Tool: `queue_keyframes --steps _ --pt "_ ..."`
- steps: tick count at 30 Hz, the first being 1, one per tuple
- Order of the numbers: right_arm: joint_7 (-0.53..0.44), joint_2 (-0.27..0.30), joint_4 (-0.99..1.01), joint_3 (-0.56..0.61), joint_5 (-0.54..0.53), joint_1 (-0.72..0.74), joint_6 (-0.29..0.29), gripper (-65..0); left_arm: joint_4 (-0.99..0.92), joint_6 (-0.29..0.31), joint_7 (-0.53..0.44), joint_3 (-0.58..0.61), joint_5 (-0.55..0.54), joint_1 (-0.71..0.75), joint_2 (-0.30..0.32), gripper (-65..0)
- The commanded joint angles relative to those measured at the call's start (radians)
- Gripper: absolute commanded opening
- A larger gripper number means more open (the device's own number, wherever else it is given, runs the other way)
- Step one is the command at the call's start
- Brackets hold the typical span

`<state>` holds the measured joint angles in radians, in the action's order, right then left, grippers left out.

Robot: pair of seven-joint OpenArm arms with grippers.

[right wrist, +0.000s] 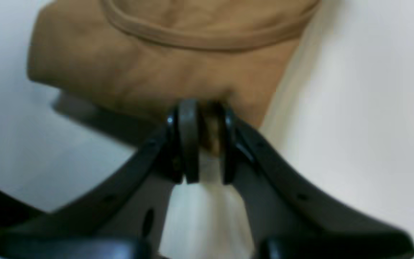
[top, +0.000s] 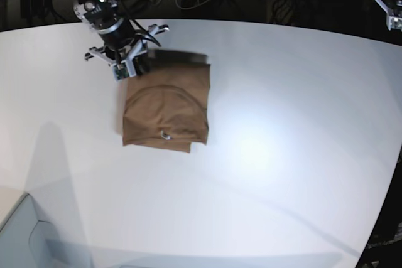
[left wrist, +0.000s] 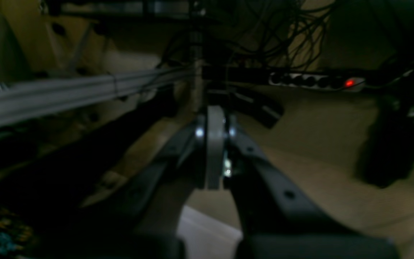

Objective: Layout the t-shirt on the table in an organized manner, then fold the t-shirt properly

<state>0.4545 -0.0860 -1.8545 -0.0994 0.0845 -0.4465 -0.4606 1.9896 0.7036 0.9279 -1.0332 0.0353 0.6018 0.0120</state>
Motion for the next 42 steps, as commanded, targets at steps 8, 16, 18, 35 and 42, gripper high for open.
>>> queue_keyframes --steps 8,16,18,35,42 --pt "-0.021 0.004 -0.046 -0.069 -0.009 0.004 -0.005 -57.3 0.012 -0.005 -0.01 -0.028 0.001 0.014 -0.016 -65.0" --pt "-0.021 -0.007 -0.184 -0.178 -0.105 -0.107 -0.005 -57.4 0.01 -0.005 -0.01 -0.019 -0.001 0.005 -0.065 -65.0" --pt "-0.021 -0.024 -0.175 -0.247 -0.148 -0.139 -0.005 -57.4 -0.003 -0.005 -0.01 0.026 0.001 0.008 -0.071 -65.0" --pt "-0.036 -0.056 0.143 -0.567 -0.268 -0.246 -0.005 -57.3 -0.818 -0.005 -0.386 0.357 0.012 -0.122 0.098 -65.0" --pt "-0.297 -0.025 0.528 -0.526 -0.108 -0.177 -0.005 -57.4 -1.223 -0.005 -0.634 0.54 0.012 -0.256 0.214 -65.0"
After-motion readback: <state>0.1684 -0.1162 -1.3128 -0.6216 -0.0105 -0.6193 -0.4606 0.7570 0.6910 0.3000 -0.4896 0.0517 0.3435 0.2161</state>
